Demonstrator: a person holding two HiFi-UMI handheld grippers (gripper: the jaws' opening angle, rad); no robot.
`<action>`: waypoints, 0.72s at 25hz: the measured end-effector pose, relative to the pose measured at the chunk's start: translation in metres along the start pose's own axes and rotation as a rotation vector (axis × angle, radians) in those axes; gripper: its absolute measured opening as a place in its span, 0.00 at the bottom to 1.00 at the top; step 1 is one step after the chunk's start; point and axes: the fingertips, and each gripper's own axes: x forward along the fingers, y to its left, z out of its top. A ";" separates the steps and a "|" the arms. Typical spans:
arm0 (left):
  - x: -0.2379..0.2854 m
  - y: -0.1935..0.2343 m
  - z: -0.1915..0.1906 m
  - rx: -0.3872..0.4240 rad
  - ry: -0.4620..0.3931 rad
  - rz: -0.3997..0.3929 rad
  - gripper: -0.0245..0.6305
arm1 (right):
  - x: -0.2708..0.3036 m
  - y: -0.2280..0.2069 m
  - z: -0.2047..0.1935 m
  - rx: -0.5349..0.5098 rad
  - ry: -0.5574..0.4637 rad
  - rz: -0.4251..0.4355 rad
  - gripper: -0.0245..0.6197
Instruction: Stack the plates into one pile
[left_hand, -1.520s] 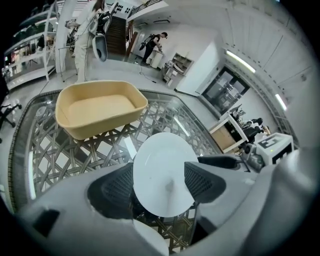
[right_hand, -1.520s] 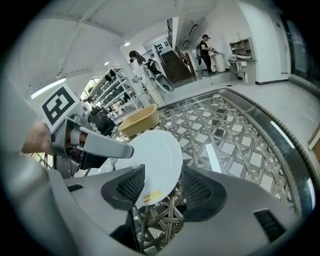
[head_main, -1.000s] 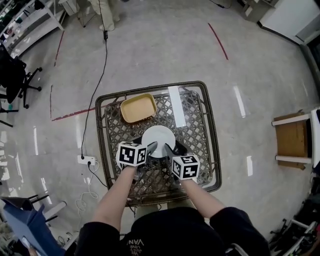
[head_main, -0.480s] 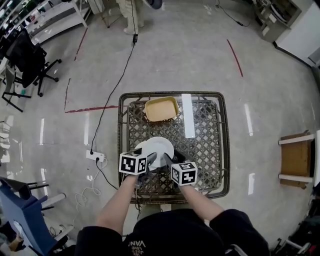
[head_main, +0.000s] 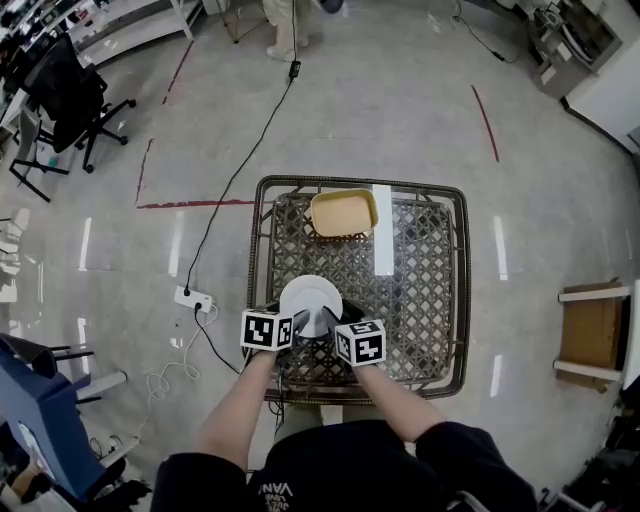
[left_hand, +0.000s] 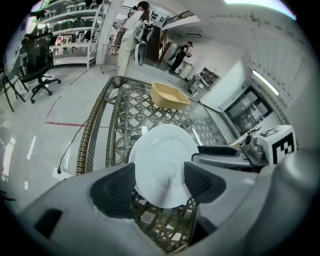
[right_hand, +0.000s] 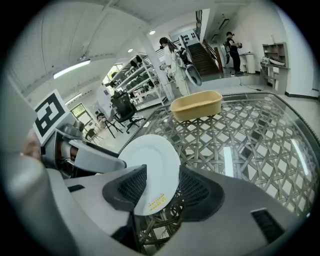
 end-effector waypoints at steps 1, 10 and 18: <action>0.001 0.002 -0.001 0.000 0.002 0.003 0.52 | 0.002 0.000 0.000 -0.005 0.004 -0.001 0.33; 0.008 0.007 -0.001 0.008 0.022 0.025 0.53 | 0.012 0.000 0.004 -0.037 0.018 -0.006 0.34; 0.007 0.006 -0.002 0.028 0.016 0.033 0.53 | 0.009 0.001 0.004 -0.042 0.007 -0.004 0.38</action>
